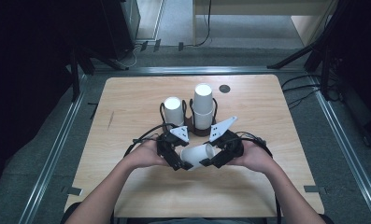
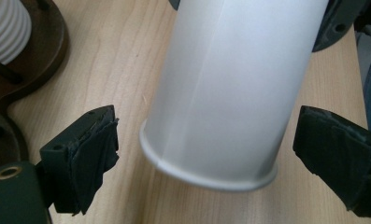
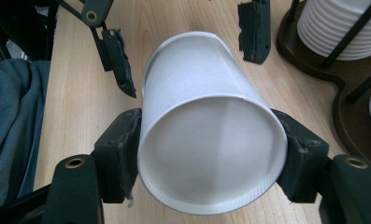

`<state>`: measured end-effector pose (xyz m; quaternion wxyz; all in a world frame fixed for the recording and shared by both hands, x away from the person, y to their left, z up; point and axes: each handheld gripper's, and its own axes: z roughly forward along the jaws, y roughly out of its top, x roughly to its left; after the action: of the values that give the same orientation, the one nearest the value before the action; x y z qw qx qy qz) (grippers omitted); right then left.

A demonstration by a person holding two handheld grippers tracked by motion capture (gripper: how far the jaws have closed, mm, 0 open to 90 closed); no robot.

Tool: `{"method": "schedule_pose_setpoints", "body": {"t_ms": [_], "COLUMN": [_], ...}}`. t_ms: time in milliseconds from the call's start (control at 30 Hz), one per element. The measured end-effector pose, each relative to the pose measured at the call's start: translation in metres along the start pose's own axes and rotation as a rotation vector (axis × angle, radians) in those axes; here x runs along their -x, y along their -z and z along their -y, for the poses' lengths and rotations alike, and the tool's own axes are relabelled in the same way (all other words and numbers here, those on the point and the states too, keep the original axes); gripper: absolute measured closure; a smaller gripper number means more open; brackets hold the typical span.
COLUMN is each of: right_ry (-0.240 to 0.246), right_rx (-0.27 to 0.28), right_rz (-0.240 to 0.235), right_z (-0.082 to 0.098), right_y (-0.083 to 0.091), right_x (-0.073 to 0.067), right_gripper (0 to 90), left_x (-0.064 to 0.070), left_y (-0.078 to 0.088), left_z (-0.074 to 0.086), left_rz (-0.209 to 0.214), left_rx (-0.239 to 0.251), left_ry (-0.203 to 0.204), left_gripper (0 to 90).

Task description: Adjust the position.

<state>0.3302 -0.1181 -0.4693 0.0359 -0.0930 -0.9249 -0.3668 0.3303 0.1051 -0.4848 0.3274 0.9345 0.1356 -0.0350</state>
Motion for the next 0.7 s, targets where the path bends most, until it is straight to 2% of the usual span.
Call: {"method": "schedule_pose_setpoints", "body": {"t_ms": [133,233,367,433,700], "right_ry": [-0.017,-0.031,-0.041,-0.041,-0.051], "right_rx": [0.006,0.01,0.038,0.044,0.058], "right_rz": [0.009,0.011,0.005,0.001,-0.021], "right_z": [0.003,0.004,0.003,0.002,-0.001], "right_y": [0.003,0.005,0.009,0.009,0.012], "right_x": [0.003,0.004,0.005,0.005,0.003], "right_gripper": [32.8,32.8,32.8,32.8,32.8], "left_x": [-0.001,-0.002,-0.001,-0.001,0.003], "left_y": [0.003,0.003,0.001,-0.001,-0.008], "left_z": [0.002,0.003,0.003,0.003,0.002], "left_rz": [-0.008,-0.008,-0.006,0.006,0.018], "left_rx": [0.04,0.08,0.112,0.122,0.107], "left_ry": [0.007,0.027,0.026,0.028,0.006], "left_gripper": [7.0,7.0,7.0,7.0,7.3]}}
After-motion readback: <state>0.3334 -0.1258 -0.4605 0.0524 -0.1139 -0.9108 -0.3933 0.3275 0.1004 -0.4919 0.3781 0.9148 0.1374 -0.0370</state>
